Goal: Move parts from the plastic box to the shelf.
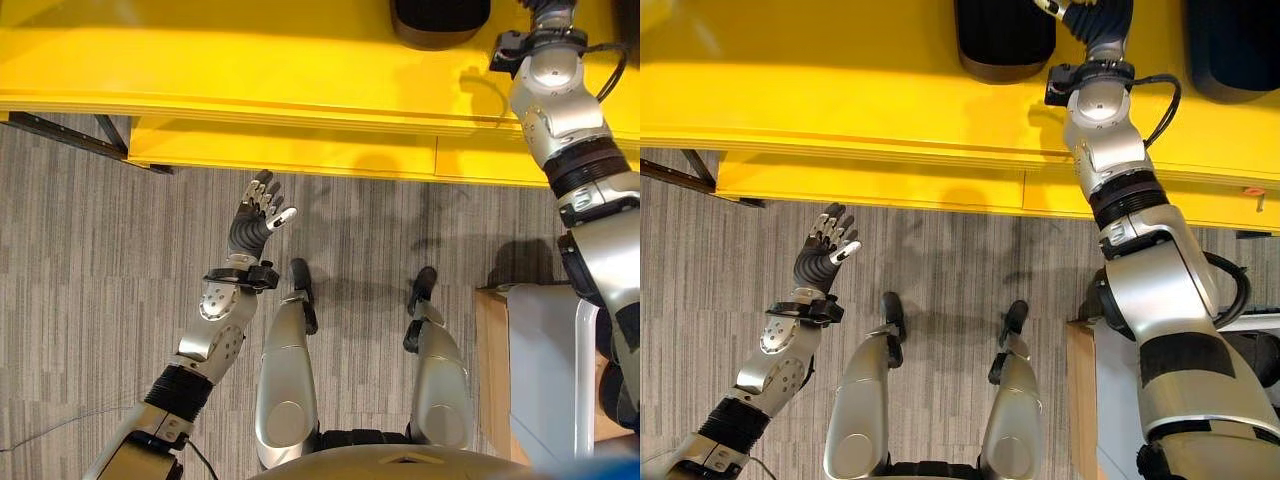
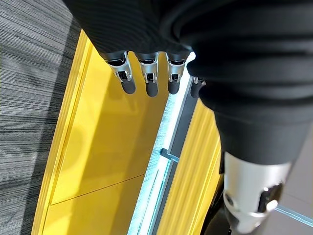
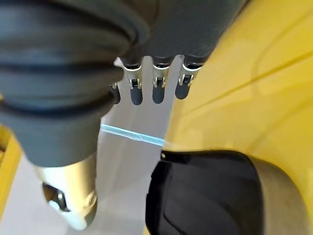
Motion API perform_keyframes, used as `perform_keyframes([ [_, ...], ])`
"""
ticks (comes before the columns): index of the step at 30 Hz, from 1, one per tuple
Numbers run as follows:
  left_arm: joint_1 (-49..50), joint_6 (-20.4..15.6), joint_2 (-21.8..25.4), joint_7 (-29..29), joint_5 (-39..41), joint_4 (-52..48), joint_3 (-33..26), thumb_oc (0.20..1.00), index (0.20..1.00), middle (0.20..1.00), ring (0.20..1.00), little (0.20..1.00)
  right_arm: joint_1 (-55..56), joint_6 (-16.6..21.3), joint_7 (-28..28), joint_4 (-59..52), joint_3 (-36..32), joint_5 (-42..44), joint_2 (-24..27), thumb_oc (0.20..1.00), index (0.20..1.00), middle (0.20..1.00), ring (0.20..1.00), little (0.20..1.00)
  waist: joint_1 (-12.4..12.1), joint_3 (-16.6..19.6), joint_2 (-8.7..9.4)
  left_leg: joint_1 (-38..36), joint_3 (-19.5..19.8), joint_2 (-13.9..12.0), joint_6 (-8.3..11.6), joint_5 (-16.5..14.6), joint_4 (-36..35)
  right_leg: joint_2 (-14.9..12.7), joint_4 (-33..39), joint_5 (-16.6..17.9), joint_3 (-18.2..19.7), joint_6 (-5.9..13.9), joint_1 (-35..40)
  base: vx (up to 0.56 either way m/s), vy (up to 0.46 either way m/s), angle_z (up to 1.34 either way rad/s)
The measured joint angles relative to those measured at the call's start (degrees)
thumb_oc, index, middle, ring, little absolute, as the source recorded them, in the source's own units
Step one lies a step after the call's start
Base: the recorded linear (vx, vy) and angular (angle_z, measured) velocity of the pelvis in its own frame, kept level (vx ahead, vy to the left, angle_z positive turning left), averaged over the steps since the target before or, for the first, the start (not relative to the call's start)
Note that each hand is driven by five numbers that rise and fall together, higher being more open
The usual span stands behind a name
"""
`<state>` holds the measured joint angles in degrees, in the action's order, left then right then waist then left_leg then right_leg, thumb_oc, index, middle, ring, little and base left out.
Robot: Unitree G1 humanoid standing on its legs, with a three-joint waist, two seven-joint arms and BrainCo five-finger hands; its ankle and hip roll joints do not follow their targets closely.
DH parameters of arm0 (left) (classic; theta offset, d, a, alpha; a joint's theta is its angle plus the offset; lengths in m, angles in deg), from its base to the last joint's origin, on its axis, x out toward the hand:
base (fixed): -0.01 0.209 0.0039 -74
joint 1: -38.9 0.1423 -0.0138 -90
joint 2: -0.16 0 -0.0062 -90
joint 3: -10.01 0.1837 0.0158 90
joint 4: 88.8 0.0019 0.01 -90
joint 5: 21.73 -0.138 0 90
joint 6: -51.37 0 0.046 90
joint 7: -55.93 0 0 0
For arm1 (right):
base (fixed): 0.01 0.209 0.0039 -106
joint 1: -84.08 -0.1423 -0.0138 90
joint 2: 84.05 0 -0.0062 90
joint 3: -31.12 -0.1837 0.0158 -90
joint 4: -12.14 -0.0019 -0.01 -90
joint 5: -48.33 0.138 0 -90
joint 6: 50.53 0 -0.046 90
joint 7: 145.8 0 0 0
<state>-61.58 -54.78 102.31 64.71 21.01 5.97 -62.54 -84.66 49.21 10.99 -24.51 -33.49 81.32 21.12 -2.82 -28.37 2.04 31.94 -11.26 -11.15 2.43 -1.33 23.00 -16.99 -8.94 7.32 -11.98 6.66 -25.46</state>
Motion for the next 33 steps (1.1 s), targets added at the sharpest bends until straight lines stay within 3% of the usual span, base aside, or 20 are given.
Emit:
perform_keyframes([
  [9, 0.35, 0.0, -0.09, -0.14, 0.05, 0.03, 0.08, 1.0, 1.0, 1.0, 1.0, 1.0, 0.9, 0.34, 5.07, 0.75, 0.2, 6.0, -3.34, 1.0, 1.0, 1.0, 1.0, 1.0, -1.14, 0.04, -0.14, -0.01, -0.08, -0.01, 0.2, -0.47, 0.21, -0.04, 0.11, -0.12, 0.02, 0.02, 0.04, 0.03, -0.01, 0.0],
  [18, 0.27, 0.03, -0.43, -0.13, 0.03, 0.23, 0.4, 1.0, 1.0, 1.0, 1.0, 1.0, 2.57, 0.84, 6.65, 3.42, 0.04, 8.65, -6.5, 1.0, 1.0, 1.0, 1.0, 1.0, -1.64, -0.1, -0.52, -0.01, 0.06, 0.07, 0.2, -0.47, 0.2, -0.1, -0.06, -0.11, -0.05, 0.02, 0.1, 0.0, 0.0, 0.0],
  [29, 0.27, 0.06, -0.92, 0.01, 0.01, 1.53, 0.45, 1.0, 1.0, 1.0, 1.0, 1.0, 3.03, 1.9, 6.62, 5.01, -1.92, 10.71, -6.51, 1.0, 1.0, 1.0, 1.0, 1.0, -2.45, 0.41, -1.53, -0.01, 0.29, 0.14, 0.2, -0.47, 0.22, -0.14, 0.0, -0.14, -0.21, 0.01, 0.3, -0.01, 0.003, 0.0],
  [33, 0.2, 0.04, -1.12, 0.32, -0.02, 1.34, 0.45, 1.0, 1.0, 1.0, 1.0, 1.0, 3.59, 1.45, 3.73, 2.13, -2.48, 8.08, -4.67, 1.0, 1.0, 1.0, 1.0, 1.0, -2.46, 0.46, -1.64, 0.4, 0.28, 0.26, 0.08, -0.42, 0.37, -0.3, -0.07, -0.09, -0.45, 0.05, -0.05, -0.01, 0.011, 0.02],
])
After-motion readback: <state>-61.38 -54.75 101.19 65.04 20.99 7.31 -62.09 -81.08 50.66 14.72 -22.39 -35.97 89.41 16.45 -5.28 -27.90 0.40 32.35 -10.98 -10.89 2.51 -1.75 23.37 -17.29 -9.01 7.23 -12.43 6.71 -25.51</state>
